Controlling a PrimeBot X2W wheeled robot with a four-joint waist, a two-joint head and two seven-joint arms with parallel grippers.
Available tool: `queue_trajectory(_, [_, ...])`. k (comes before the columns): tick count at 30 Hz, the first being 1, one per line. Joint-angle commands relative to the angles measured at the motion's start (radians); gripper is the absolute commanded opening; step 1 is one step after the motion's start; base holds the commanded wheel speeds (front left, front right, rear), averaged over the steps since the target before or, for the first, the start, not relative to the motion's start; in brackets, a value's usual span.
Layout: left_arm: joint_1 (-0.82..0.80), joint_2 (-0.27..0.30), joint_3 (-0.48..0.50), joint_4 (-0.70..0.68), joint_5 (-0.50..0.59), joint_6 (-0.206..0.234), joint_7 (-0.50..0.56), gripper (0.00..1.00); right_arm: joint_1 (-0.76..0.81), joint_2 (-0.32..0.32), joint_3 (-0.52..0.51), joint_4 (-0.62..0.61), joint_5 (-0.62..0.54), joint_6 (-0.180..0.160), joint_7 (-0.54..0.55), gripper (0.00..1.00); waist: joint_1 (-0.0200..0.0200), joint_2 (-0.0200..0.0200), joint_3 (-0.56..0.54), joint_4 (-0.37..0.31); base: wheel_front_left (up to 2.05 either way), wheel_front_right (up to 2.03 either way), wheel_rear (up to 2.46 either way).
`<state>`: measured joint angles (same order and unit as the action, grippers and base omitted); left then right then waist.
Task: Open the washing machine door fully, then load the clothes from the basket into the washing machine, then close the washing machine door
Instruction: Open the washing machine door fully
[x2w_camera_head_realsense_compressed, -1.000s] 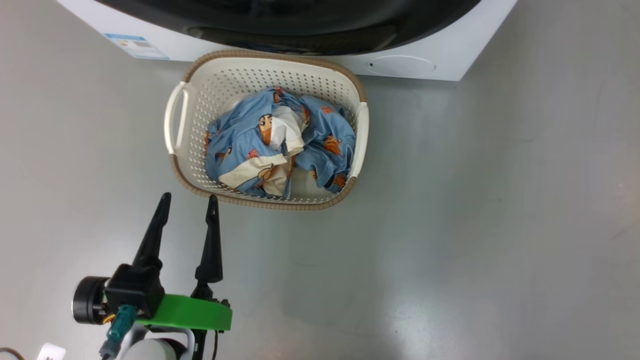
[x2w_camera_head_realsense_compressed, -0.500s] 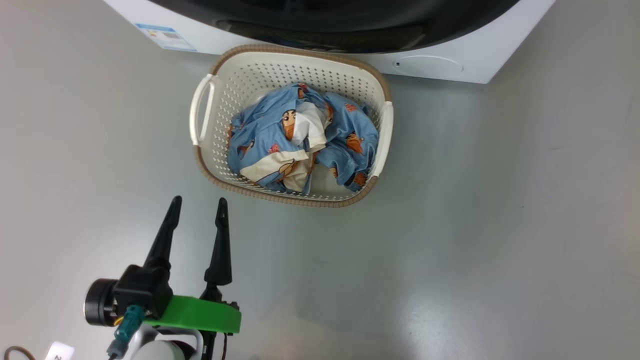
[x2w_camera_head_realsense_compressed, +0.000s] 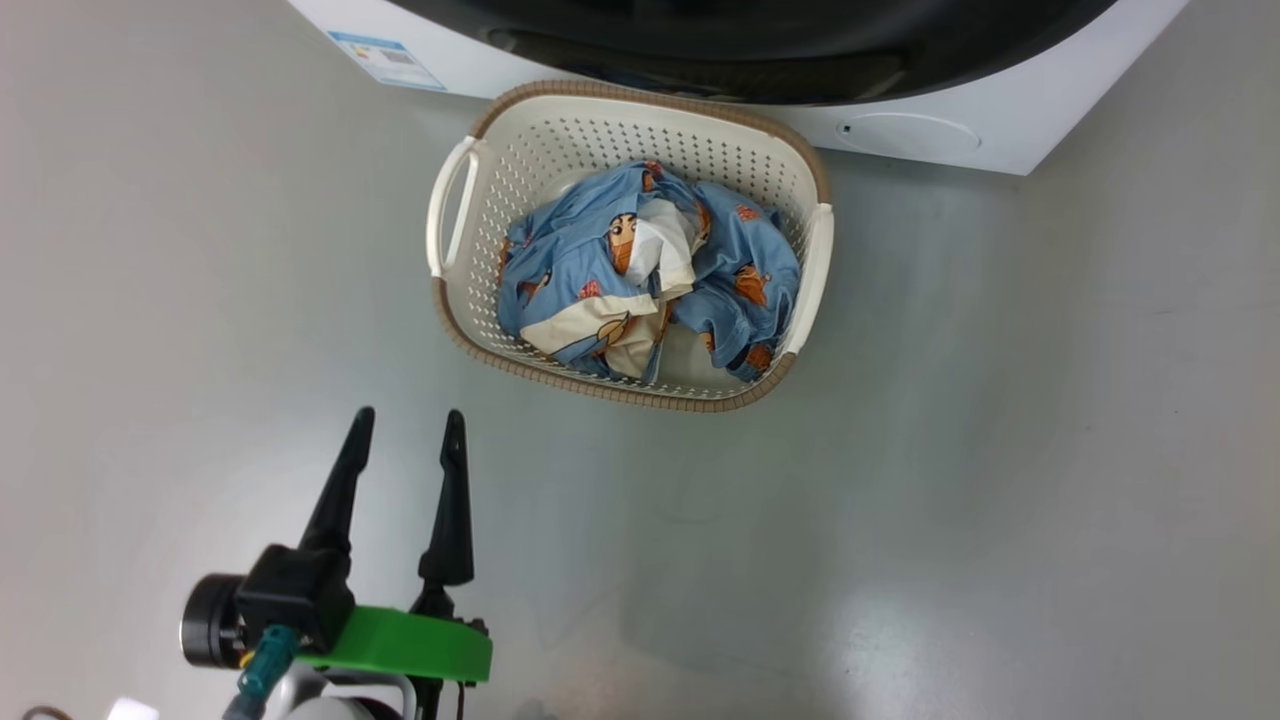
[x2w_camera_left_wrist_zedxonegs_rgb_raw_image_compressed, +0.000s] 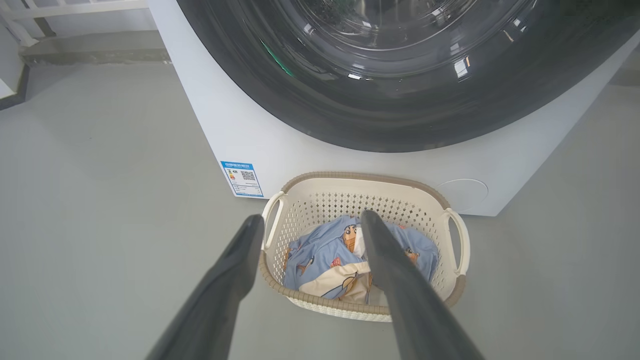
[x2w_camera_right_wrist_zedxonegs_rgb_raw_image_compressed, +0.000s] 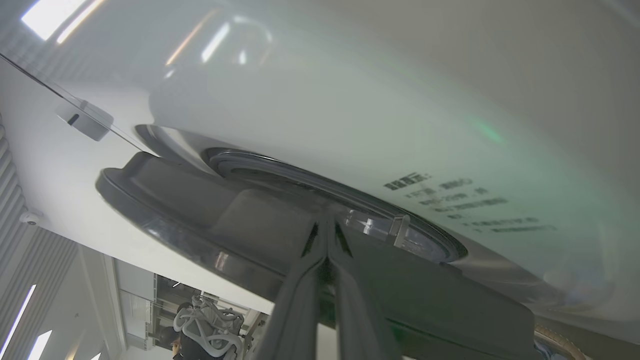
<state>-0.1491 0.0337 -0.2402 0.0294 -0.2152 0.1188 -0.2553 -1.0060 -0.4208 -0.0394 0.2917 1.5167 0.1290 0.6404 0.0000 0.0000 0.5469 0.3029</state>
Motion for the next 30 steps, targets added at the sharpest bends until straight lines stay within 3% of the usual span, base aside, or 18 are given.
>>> queue_trajectory(1, [0.022, 0.017, 0.029, -0.026, -0.003, 0.003, -0.006, 1.00, -0.014, -0.008, 0.013, -0.033, 0.011, 0.002, -0.003, 0.00, 0.0000, 0.0000, 0.003, 0.004, 0.00, 0.00, 0.00])
queue_trajectory(30, [0.056, 0.017, 0.021, -0.058, 0.003, 0.026, -0.006, 1.00, -0.056, -0.018, 0.079, -0.052, 0.040, 0.002, -0.018, 0.00, 0.0000, 0.0000, 0.054, 0.025, 0.00, 0.00, 0.00])
